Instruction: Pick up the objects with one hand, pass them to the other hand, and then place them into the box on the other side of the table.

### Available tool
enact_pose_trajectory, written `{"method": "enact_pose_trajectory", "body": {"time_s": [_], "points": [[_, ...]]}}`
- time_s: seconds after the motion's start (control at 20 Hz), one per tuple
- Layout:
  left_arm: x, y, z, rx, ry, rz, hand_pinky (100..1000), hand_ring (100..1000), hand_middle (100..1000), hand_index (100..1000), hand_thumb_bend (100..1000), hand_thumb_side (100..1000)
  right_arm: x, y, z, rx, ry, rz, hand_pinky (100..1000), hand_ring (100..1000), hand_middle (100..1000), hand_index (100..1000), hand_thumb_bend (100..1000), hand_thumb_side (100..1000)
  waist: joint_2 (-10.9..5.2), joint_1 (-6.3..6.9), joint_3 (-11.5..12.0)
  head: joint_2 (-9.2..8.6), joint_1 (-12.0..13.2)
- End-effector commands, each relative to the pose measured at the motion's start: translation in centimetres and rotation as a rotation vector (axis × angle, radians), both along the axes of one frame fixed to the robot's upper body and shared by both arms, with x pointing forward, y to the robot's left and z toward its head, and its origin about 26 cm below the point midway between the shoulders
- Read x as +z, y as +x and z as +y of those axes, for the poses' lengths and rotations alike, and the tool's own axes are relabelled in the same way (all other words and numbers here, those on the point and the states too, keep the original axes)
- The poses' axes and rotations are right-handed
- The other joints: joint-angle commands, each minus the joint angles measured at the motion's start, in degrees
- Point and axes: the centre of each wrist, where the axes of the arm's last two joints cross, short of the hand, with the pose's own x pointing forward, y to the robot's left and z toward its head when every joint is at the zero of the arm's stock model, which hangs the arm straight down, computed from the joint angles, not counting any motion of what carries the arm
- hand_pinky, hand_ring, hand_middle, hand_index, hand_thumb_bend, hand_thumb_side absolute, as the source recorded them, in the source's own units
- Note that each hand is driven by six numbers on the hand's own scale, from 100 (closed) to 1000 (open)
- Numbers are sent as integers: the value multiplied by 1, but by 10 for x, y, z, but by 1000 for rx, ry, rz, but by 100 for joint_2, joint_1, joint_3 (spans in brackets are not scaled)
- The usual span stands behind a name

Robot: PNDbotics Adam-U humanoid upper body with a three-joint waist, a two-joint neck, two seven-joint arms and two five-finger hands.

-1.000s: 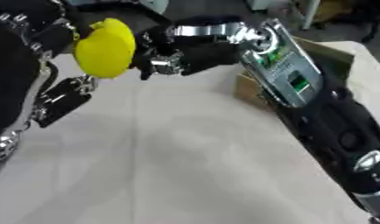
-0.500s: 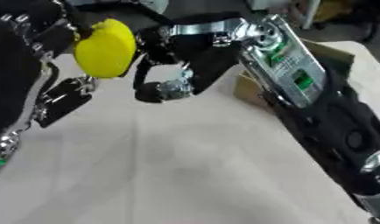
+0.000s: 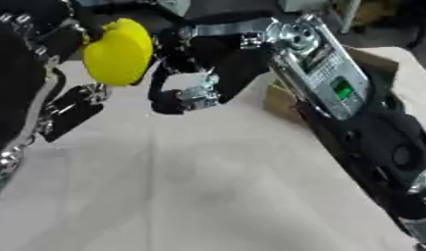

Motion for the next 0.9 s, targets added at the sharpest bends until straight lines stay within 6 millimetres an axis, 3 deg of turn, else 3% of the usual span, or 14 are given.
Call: {"method": "enact_pose_trajectory", "body": {"time_s": [0.05,0.9], "points": [[9,-4,-2,-19,12,-46,688,590,512,536,100,100,15,-7,2,-2,1,-46,1000,752,802,951,311,413,-143,-48,13,-74,-29],[9,-7,-9,-52,40,-47,686,588,508,535,100,100,14,-3,8,-68,8,-49,1000,750,802,949,236,497,-104,-58,30,-86,-54]]}}
